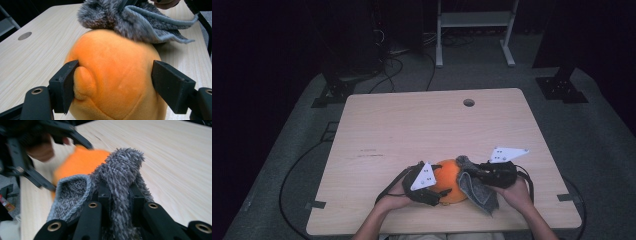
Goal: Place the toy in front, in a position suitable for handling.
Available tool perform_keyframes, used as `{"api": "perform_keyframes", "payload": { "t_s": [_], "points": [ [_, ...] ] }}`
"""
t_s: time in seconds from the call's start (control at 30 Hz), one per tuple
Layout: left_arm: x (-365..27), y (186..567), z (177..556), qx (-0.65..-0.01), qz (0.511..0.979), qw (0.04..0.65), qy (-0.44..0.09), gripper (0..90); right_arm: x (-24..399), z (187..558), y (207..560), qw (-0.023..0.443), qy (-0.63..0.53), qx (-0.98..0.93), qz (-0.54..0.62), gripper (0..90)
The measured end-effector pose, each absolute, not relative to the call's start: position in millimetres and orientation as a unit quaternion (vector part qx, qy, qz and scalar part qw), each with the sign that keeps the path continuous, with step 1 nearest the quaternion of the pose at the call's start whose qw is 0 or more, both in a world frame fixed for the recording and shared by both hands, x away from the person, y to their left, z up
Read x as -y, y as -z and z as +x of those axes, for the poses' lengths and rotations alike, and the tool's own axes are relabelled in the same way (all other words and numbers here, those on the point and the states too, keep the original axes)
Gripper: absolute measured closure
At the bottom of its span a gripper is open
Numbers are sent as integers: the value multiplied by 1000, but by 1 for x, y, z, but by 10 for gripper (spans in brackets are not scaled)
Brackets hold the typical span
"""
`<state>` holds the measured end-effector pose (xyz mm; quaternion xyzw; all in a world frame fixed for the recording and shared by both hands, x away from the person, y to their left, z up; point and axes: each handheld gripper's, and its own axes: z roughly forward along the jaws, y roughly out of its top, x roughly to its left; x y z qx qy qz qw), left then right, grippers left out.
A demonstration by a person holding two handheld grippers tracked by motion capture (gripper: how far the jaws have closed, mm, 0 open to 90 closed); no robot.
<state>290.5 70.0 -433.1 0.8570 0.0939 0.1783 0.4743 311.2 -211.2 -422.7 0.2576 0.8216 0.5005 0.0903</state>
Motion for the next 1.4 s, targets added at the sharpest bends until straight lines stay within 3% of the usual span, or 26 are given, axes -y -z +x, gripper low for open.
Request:
{"api": "perform_keyframes", "payload": {
  "t_s": [0.3, 0.57, 0.97, 1.17, 1.4],
  "points": [
    [-78, 434, 295, -110, 855, 476, -175, 231, 239, 317, 444, 86, -442, -838, 308, 758],
    [-82, 438, 300, -125, 851, 479, -173, 232, 221, 304, 422, 97, -499, -819, 265, 758],
    [-93, 440, 308, -155, 849, 479, -162, 226, 238, 310, 446, 92, -451, -835, 302, 758],
    [-89, 442, 311, -170, 843, 484, -162, 218, 206, 290, 416, 120, -494, -828, 235, 757],
    [-89, 439, 312, -175, 837, 497, -148, 190, 193, 295, 421, 116, -487, -834, 231, 757]
  ]
}}
